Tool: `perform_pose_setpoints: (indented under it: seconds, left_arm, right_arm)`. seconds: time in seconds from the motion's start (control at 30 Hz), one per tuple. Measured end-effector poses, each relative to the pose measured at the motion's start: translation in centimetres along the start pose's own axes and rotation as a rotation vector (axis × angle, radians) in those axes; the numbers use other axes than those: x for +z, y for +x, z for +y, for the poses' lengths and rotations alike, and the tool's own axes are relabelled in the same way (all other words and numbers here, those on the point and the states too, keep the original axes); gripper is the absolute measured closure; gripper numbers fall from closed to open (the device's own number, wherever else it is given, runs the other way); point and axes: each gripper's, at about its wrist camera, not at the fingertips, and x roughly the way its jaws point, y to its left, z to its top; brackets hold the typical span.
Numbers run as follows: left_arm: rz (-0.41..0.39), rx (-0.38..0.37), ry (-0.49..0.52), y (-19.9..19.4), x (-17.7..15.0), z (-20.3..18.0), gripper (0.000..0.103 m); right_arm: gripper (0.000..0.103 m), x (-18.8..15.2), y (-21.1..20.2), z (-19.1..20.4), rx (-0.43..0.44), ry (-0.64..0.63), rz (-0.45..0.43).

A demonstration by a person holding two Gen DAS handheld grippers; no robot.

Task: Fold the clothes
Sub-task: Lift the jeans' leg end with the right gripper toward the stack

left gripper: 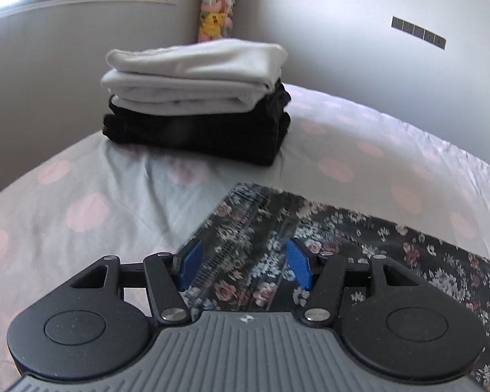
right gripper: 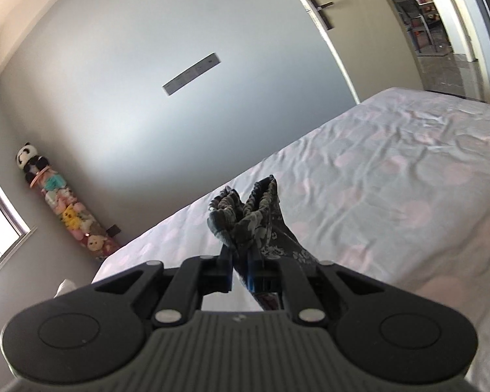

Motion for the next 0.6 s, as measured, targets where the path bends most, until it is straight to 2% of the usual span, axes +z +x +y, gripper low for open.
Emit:
perform_pose_setpoints:
  seconds: [0.1,0.27,0.37,0.5,0.6]
  left_arm:
    - [0.013,-0.039,-0.081,-0.1,0.4,1.9,0.027]
    - [0.024,-0.075,-0.091,0.0,1.2,4.2,0.026]
    - [0.05,-0.061,-0.104,0.4,1.8,5.6,0.026]
    - [0.087,-0.069,-0.23,1.2,2.6,8.5,0.026]
    - [0.086,-0.101,-0.273,1.5,2.9,10.1,0.027]
  right_arm:
    - [0.093,-2.3,0.6,6.3,0.055,-0.045,0.033]
    - [0.093,-6.8,2.4,15.7,0.147,-0.108,0.087]
    - [0.093,-10.3,3.7,21.0,0.205,-0.153,0.117]
    - [0.093,-15.5,5.0,27.0,0.286,-0.202,0.148]
    - [0.093,-19.9,5.9,30.7,0.336,-0.237,0.179]
